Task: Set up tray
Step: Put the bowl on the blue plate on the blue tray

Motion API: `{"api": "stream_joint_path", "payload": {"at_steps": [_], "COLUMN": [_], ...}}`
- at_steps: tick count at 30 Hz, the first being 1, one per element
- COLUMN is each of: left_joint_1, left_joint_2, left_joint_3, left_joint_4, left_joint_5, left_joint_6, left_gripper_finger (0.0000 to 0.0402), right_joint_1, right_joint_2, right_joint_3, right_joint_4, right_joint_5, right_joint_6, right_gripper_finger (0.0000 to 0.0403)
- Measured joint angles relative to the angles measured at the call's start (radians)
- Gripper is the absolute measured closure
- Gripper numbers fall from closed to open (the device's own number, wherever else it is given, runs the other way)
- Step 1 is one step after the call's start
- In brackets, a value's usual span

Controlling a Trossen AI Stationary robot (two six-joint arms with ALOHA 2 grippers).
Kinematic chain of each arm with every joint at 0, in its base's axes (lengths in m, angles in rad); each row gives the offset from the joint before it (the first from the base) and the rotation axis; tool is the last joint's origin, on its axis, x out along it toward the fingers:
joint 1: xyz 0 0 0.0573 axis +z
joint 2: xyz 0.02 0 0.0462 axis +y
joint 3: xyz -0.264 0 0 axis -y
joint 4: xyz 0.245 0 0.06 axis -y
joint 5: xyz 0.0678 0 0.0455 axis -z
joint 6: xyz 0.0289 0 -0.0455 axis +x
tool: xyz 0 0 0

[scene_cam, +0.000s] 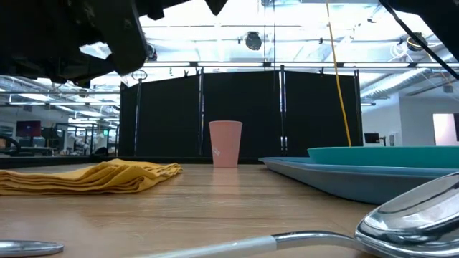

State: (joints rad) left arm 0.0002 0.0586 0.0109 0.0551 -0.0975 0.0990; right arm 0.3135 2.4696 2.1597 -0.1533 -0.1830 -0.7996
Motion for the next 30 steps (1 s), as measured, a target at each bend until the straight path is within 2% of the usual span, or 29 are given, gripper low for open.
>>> {"api": "stream_joint_path", "payload": {"at_steps": [3, 11, 17, 20, 25, 30], "left_joint_1": [0.0, 0.0, 0.0, -0.002, -0.002, -0.002], "left_joint_2": [0.0, 0.0, 0.0, 0.0, 0.0, 0.0], "left_joint_3": [0.0, 0.0, 0.0, 0.0, 0.0, 0.0], "left_joint_4": [0.0, 0.0, 0.006, 0.009, 0.009, 0.011], "left_joint_5": [0.0, 0.0, 0.0, 0.015, 0.066, 0.047], "left_joint_6": [0.0, 0.0, 0.0, -0.062, -0.286, -0.369], "left_gripper_finger": [0.0334, 0.0334, 0.0334, 0.0334, 0.0334, 0.0334], "right_joint_1": [0.006, 0.059, 0.07, 0.077, 0.093, 0.068], "right_joint_2": [-0.003, -0.055, -0.124, -0.177, -0.294, -0.453], "right_joint_3": [0.0, -0.007, -0.064, -0.132, -0.313, -0.53], "right_joint_4": [-0.027, -0.143, -0.204, -0.195, -0.152, -0.006], "right_joint_5": [0.017, 0.257, 0.292, 0.311, 0.465, 0.475], "right_joint_6": [0.002, 0.039, 0.165, 0.21, 0.263, 0.331], "right_gripper_finger": [0.0298, 0.0298, 0.0298, 0.0298, 0.0298, 0.0298]}}
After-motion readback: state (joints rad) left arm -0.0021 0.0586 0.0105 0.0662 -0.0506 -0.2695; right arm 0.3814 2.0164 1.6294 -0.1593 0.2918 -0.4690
